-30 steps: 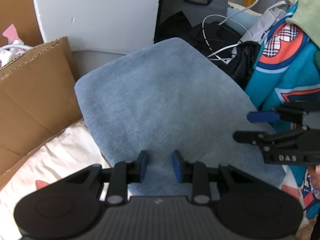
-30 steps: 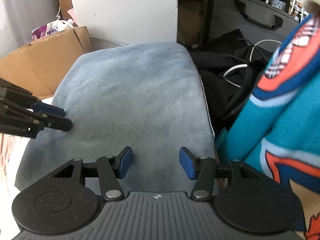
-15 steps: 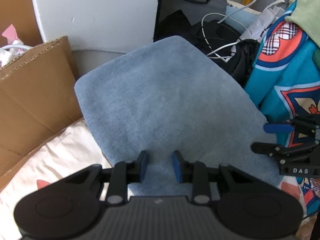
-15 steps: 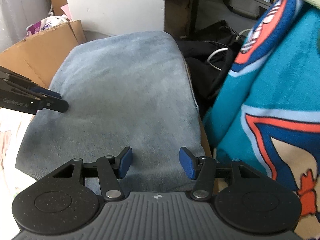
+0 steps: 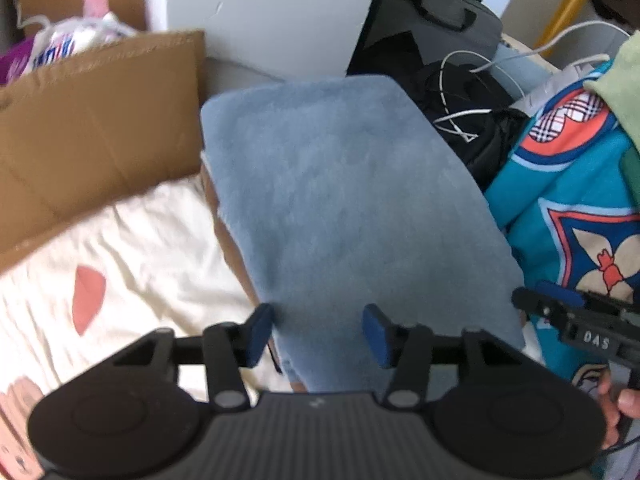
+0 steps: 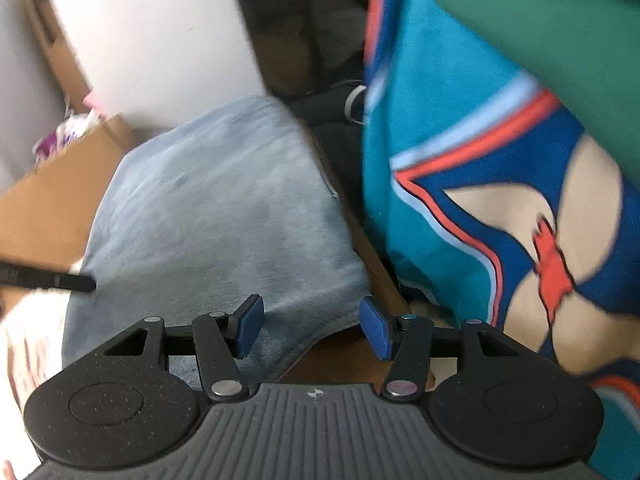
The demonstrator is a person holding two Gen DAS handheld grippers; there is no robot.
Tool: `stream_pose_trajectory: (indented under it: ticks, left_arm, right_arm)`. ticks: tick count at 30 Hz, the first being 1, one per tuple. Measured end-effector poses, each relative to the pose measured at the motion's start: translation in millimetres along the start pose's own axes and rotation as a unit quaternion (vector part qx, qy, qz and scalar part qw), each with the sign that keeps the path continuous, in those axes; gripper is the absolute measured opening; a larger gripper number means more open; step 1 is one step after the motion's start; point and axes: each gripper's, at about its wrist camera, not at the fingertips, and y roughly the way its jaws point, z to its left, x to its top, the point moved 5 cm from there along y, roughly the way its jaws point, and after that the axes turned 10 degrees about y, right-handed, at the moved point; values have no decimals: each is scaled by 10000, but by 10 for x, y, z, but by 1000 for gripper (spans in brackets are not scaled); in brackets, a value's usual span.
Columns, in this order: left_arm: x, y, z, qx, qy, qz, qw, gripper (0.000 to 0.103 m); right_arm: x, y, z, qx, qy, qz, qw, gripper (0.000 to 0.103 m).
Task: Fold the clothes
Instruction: 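Pull both grippers back from the jeans stack on the brown cloth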
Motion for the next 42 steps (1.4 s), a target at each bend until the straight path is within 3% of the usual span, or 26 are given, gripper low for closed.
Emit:
stream_pose_trajectory:
  ticks: [4,7,12,15,18,20,24,28,32,33,36,37,42]
  left_arm:
    - [-200,51,7,-275,-307,47,9991,53]
    - [-292,44,22,-446,-452,3,9980,39]
    - [-396,19,26,-553,-542,119,9969,30]
    - [-445,-20,33,-580,-569,174,9965,25]
    - [-470,-72,72,-672,-679,244,9951,23]
    - [-493,-123,85,-701,-684,275,9948,22]
    - [-522,-191,83,-742,-682,257,9946,22]
    - [-576,-185,69,-711,-715,336,9943,22]
    - [-595,-205,49,-674,-711,346,9946,22]
    - [-596,-212,45,-660,-703,357,9947,22]
    - [-601,-240,40,-598,-659,395,9952,22]
    - [-595,-243,38,-568,-637,402,9955,21]
    - [-582,-283,28,-331,-530,504,9968,18]
  right_arm:
    - [-72,95,-81,300,552,119,9980,64]
    - [-138,177,-130,564,974,233,9934,64]
    - [-297,329,-202,1058,1542,575,9807,63]
    - [-348,327,-190,1354,1503,636,9772,42]
    - [-366,282,-174,1449,1393,738,9768,32]
    - [-392,252,-194,1524,1430,800,9746,32]
    - [-453,229,-262,1636,1667,861,9685,37]
    - [-503,362,-277,1613,1862,879,9652,63]
    - [-549,461,-313,1898,2169,874,9536,63]
    - [-569,484,-326,1999,2289,922,9482,61]
    - [-616,477,-316,2284,2433,980,9376,29]
    - [-625,469,-309,2338,2440,987,9360,25]
    - [-595,426,-255,2320,2348,968,9390,21]
